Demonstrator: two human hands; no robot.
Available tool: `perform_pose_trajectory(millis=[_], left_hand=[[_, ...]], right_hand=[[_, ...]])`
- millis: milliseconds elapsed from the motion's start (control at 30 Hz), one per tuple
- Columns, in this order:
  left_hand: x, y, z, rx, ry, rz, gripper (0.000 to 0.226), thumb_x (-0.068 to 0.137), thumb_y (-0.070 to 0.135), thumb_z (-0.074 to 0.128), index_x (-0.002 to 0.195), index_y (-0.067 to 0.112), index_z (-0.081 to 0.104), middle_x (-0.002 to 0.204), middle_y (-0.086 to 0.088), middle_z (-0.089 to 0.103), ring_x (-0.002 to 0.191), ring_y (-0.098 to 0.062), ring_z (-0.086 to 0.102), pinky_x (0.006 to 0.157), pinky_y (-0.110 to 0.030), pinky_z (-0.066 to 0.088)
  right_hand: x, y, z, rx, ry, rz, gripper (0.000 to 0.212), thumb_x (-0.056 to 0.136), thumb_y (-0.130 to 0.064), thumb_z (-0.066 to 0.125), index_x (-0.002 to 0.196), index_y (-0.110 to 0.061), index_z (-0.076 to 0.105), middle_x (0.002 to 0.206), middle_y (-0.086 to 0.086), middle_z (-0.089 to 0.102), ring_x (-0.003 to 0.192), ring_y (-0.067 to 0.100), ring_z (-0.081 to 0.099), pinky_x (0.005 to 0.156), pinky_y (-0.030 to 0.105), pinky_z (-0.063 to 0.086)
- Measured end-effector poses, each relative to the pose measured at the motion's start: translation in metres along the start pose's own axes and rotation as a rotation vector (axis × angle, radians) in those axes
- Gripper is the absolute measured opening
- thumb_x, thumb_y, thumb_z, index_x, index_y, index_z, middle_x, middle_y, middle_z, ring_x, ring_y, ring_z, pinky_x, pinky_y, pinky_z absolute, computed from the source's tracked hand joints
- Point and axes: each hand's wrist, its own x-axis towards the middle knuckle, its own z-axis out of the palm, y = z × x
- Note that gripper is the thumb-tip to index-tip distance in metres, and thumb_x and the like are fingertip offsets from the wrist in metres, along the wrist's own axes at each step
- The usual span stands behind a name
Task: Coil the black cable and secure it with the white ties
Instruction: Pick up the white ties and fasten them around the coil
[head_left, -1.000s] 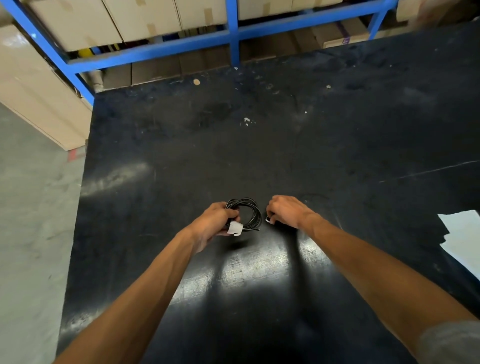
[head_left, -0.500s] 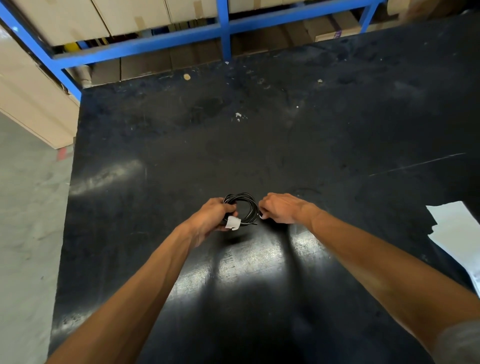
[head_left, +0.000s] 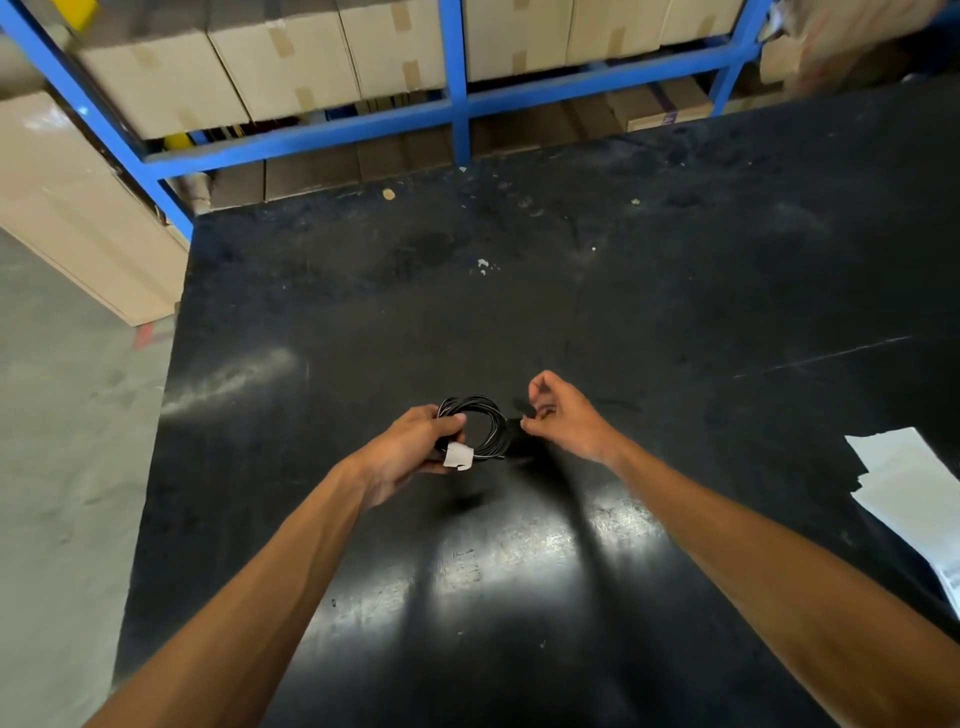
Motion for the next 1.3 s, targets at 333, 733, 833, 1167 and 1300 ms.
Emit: perform_pose_trajectory(millis=[333, 733, 833, 1167, 1300], left_hand=[[-0.049, 0.034, -0.015, -0.025, 0.049, 0.134, 0.016, 0.1, 0.026, 0.049, 0.089, 0.015, 0.055, 0.08, 0.0, 0.059, 0.065, -0.01, 0.062, 0.072, -0.029, 0.053], [-0.137, 0.074, -0.01, -0.111, -0.03, 0.354, 0.015, 0.1, 0.022, 0.047, 0.105, 0.011, 0.055, 0.079, 0.0, 0.057, 0.066, -0.01, 0.057, 0.064, -0.023, 0.051], [-0.156, 0.081, -0.005, -0.102, -0.049, 0.411, 0.017, 0.1, 0.022, 0.047, 0.11, 0.009, 0.053, 0.08, 0.0, 0.056, 0.066, -0.009, 0.058, 0.064, -0.023, 0.052], [-0.188, 0.079, 0.002, -0.147, -0.031, 0.484, 0.021, 0.099, 0.029, 0.048, 0.105, 0.011, 0.055, 0.081, 0.0, 0.055, 0.067, -0.009, 0.056, 0.061, -0.023, 0.052], [-0.194, 0.079, 0.005, -0.174, 0.006, 0.494, 0.021, 0.099, 0.03, 0.048, 0.096, 0.012, 0.059, 0.084, -0.001, 0.059, 0.072, -0.011, 0.057, 0.064, -0.023, 0.052]], right_hand=[[-0.007, -0.107, -0.016, 0.051, 0.01, -0.288, 0.024, 0.097, 0.005, 0.048, 0.105, -0.016, 0.044, 0.095, 0.012, 0.074, 0.087, 0.011, 0.068, 0.077, 0.021, 0.053], [-0.047, -0.19, -0.011, 0.034, 0.454, -0.522, 0.03, 0.072, -0.005, 0.084, 0.089, -0.021, 0.065, 0.082, 0.001, 0.073, 0.082, 0.014, 0.072, 0.076, 0.035, 0.061], [-0.06, -0.205, -0.003, 0.089, 0.471, -0.54, 0.027, 0.072, -0.003, 0.084, 0.089, -0.013, 0.066, 0.082, 0.005, 0.074, 0.08, 0.018, 0.072, 0.076, 0.037, 0.06], [-0.097, -0.248, -0.004, 0.248, 0.211, -0.514, 0.031, 0.069, -0.002, 0.086, 0.09, -0.011, 0.067, 0.086, 0.011, 0.073, 0.081, 0.019, 0.072, 0.08, 0.031, 0.06], [-0.104, -0.254, -0.001, 0.306, 0.181, -0.443, 0.025, 0.072, -0.002, 0.084, 0.087, -0.011, 0.067, 0.08, 0.005, 0.069, 0.075, 0.014, 0.066, 0.069, 0.026, 0.056]])
